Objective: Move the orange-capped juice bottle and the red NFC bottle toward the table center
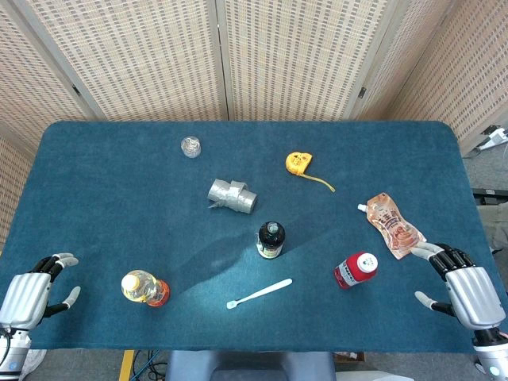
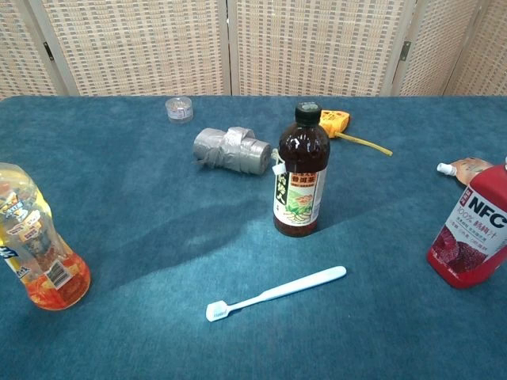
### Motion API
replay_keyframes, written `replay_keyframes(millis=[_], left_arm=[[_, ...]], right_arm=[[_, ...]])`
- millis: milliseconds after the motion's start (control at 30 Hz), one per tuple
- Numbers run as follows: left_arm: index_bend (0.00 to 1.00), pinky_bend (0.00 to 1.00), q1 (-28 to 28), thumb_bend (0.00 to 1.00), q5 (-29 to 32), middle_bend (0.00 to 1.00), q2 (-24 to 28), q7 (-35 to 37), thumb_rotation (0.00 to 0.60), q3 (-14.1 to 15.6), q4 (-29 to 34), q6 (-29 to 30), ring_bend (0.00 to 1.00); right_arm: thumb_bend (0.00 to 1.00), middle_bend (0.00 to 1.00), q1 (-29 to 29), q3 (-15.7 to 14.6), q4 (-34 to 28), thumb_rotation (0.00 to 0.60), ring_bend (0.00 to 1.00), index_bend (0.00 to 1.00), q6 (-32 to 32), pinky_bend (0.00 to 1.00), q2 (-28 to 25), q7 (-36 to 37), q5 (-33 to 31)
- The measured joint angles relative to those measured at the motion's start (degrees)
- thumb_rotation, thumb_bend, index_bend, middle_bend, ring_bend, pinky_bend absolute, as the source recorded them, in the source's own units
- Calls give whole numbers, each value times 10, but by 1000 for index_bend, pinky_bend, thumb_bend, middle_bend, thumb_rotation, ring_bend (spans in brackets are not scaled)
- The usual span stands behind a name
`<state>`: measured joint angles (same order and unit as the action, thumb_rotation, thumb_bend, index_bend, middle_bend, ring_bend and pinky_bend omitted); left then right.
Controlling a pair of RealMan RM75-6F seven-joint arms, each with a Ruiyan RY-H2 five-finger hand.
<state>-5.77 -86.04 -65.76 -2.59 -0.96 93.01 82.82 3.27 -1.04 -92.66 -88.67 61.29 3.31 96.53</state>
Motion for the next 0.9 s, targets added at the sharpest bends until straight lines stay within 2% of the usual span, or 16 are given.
replay_keyframes(millis=[467, 567, 667, 767, 900], left_arm=[[302, 551, 6, 276, 1, 257, 5, 13, 600, 2, 6, 6, 261], [239, 551, 5, 269, -7, 197, 6, 17, 600, 4, 7, 5, 259], [120, 549, 3, 218, -14, 135, 7, 32, 600, 7, 8, 3, 257], [11, 475, 1, 135, -22, 75, 13, 54, 600, 12, 12, -1, 216], [0, 316, -7, 78, -31, 7, 26, 72, 600, 17, 28, -18, 132]], right_arm=[[31, 248, 9, 0, -2, 600, 202, 300, 15, 290, 2, -4, -2], [30, 248, 5, -1, -4, 600, 202, 300, 3, 290, 0, -3, 6], [30, 248, 0, -2, -7, 600, 202, 300, -13, 290, -3, -1, 14], [31, 248, -5, -3, -9, 600, 202, 300, -22, 290, -6, 3, 18], [31, 248, -6, -3, -8, 600, 202, 300, -23, 290, -8, 7, 18]])
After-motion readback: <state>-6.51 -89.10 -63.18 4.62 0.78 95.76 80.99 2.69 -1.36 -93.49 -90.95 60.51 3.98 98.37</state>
